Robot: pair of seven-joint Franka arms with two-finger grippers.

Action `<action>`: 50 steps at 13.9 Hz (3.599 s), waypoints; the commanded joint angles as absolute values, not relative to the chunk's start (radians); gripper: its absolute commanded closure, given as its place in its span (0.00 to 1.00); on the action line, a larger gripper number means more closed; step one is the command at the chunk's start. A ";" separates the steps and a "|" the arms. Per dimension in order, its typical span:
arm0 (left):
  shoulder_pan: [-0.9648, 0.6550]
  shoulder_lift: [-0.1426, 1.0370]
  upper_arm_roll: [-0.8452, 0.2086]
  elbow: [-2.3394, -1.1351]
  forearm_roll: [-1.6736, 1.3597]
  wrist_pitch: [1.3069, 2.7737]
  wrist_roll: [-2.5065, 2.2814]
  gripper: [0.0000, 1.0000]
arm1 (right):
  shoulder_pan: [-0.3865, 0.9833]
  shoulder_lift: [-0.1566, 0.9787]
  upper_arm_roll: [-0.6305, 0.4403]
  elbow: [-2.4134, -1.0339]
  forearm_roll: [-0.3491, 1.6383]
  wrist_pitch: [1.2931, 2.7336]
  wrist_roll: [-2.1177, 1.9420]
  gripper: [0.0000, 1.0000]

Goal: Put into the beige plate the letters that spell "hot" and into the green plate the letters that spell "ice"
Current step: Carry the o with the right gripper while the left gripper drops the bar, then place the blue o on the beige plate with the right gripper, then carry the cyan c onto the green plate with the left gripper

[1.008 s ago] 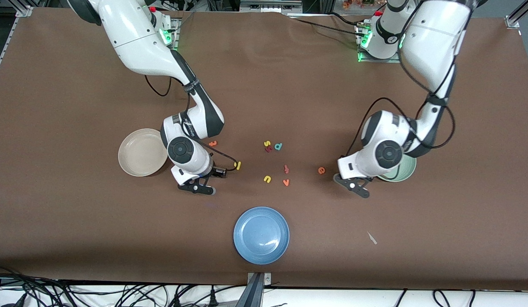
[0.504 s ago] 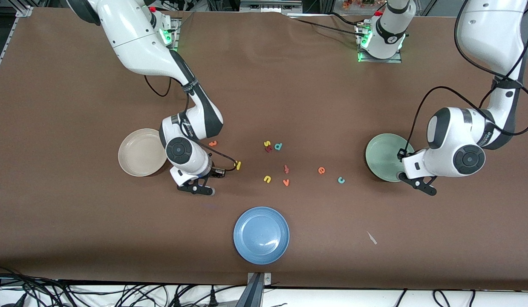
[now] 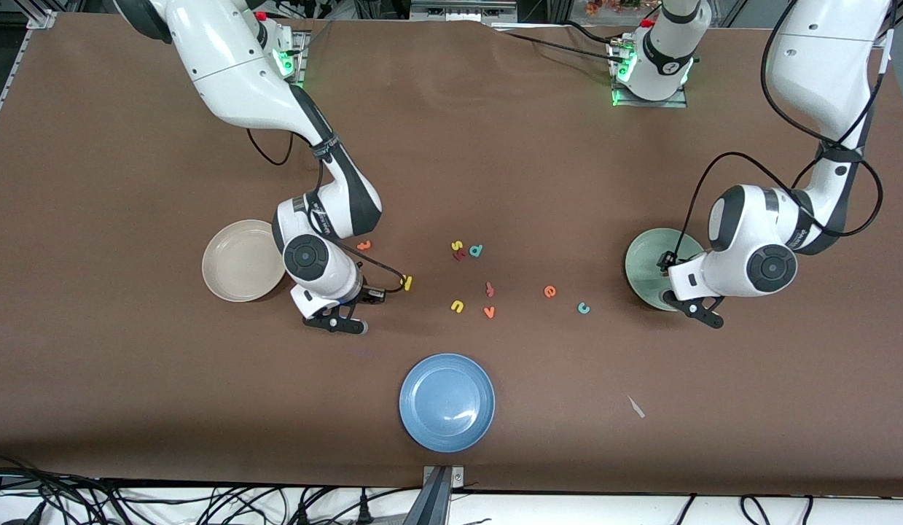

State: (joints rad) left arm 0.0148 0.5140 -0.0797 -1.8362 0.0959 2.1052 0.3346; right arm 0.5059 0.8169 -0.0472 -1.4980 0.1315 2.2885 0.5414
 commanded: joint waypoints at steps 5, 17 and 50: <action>-0.121 0.575 -0.080 -1.617 0.074 2.100 -0.048 0.00 | 0.436 0.761 -0.069 -1.400 0.147 2.022 0.333 0.88; -0.253 0.784 -0.078 -1.502 0.100 2.214 -0.064 0.10 | 0.416 0.393 -0.273 -2.173 0.150 2.554 -0.028 0.87; -0.054 0.414 -0.081 -1.919 0.157 2.011 0.103 0.00 | 0.693 0.890 -0.135 -1.359 0.238 2.210 0.778 0.12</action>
